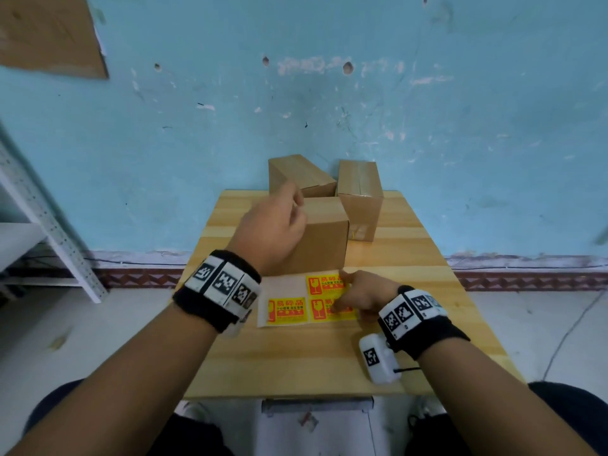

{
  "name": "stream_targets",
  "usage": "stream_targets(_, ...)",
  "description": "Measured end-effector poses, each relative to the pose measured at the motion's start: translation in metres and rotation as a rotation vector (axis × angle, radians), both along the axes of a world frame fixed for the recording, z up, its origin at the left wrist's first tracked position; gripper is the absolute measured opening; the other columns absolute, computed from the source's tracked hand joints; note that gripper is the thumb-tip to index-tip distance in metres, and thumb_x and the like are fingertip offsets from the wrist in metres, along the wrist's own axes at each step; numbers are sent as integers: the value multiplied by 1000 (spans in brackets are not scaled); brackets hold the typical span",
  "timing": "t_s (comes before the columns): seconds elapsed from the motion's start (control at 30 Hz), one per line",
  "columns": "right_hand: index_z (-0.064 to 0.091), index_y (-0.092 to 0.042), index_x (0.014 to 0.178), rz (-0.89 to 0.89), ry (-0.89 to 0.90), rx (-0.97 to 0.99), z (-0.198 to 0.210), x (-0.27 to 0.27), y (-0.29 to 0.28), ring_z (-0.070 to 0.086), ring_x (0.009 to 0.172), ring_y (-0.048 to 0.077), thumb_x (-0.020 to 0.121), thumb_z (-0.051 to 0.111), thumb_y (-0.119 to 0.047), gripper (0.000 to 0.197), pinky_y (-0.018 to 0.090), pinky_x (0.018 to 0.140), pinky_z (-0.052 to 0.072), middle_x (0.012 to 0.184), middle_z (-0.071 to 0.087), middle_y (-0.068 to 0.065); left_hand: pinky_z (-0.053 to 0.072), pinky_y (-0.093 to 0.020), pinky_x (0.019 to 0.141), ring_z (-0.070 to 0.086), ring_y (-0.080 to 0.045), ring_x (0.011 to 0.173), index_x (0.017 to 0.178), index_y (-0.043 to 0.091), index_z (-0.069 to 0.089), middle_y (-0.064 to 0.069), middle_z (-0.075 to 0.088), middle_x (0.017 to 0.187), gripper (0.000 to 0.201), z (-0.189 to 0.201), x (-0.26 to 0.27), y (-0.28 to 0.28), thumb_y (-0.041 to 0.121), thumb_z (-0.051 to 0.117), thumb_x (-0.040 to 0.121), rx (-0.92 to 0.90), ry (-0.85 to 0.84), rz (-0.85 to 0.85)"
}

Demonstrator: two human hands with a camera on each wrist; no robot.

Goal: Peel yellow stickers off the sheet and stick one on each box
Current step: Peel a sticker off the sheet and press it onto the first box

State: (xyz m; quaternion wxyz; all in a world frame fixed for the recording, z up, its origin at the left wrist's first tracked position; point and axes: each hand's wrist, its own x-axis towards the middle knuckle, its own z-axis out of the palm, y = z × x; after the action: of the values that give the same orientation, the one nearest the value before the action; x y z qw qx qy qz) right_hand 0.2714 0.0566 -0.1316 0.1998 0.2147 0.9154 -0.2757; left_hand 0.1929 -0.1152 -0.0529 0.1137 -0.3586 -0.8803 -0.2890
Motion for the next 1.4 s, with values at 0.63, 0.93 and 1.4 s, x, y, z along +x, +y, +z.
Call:
stream_targets(0.63, 34, -17, 122, -163, -18, -176, -7, -8, 17, 68, 68, 27, 80, 78, -19, 61, 45, 69, 64, 106, 59, 13, 45, -29, 73, 57, -17, 85, 101, 10, 70, -4, 69, 101, 29, -73, -22, -21, 37, 67, 91, -752, -511, 8)
stream_targets(0.93, 47, -14, 95, -260, 86, -202, -11, -4, 30, 55, 52, 22, 84, 76, -25, 33, 30, 49, 51, 72, 57, 11, 54, -24, 62, 64, -11, 67, 74, 14, 66, 1, 66, 72, 16, -83, -19, -24, 19, 74, 87, -207, -711, -74)
stream_targets(1.4, 47, -39, 146, 229, 13, 179, -11, 12, 56, 40, 138, 30, 97, 51, -31, 50, 42, 113, 36, 160, 33, 1, 59, -22, 59, 68, -14, 75, 107, 13, 60, -6, 69, 90, 26, -77, -8, 4, -4, 67, 87, -41, -854, -144)
